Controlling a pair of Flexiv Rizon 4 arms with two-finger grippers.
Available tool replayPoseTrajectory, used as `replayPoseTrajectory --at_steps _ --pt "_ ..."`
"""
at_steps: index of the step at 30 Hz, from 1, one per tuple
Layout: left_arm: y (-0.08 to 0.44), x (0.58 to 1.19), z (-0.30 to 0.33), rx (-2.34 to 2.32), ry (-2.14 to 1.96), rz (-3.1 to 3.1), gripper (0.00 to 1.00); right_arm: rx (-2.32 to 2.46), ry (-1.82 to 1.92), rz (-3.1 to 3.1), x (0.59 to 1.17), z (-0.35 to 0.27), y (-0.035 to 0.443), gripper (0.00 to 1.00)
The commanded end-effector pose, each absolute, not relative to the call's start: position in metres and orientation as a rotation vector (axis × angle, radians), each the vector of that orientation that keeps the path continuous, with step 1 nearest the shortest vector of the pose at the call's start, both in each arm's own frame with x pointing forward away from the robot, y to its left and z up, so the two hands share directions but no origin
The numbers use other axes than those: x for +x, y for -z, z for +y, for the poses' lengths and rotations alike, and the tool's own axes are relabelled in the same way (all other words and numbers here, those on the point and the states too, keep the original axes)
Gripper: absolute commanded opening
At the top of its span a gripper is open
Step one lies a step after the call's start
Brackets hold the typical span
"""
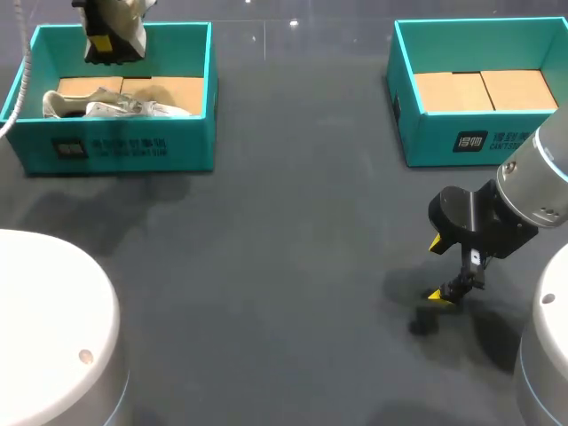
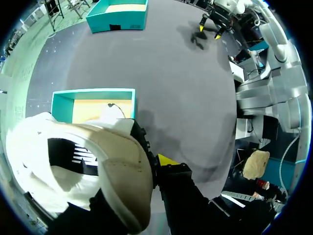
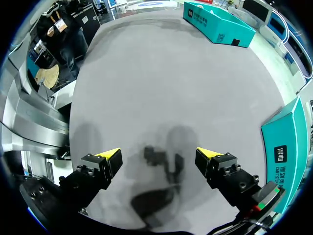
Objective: Take the shoe out of the shoebox, open the shoe tongue, remove and reinsert the insole, then place the shoe into the shoebox
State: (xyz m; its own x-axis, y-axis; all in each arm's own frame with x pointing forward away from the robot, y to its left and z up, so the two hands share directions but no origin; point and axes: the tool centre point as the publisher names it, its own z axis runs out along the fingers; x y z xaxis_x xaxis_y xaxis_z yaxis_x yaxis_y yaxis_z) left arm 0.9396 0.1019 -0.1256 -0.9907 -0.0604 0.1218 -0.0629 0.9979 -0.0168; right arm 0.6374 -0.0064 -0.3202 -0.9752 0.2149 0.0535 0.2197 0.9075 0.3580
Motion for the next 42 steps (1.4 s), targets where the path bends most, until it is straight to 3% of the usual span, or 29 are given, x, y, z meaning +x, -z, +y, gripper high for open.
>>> replayPoseTrajectory --at_steps 1,5,17,30,42 --pt "0.124 0.938 0.102 0.093 -0.027 -3.024 0.00 -0.348 0.577 -3.058 0.636 -0.007 0.320 1.00" --pt "0.124 0.938 0.102 0.093 -0.027 -3.024 0.00 -0.348 0.577 -3.058 0.636 -0.007 0.320 1.00" --pt "0.128 1.038 0.197 0.140 -0.036 -3.022 0.00 -0.348 0.577 -3.058 0.636 -0.007 0.320 1.00" --pt "0.149 1.105 0.239 0.057 -0.035 -3.042 0.00 -0.348 0.577 -3.058 0.636 -0.007 0.320 1.00" --pt "0.161 1.118 0.260 -0.668 0.035 -3.042 0.00 -0.348 0.577 -3.058 0.636 -0.007 0.320 1.00"
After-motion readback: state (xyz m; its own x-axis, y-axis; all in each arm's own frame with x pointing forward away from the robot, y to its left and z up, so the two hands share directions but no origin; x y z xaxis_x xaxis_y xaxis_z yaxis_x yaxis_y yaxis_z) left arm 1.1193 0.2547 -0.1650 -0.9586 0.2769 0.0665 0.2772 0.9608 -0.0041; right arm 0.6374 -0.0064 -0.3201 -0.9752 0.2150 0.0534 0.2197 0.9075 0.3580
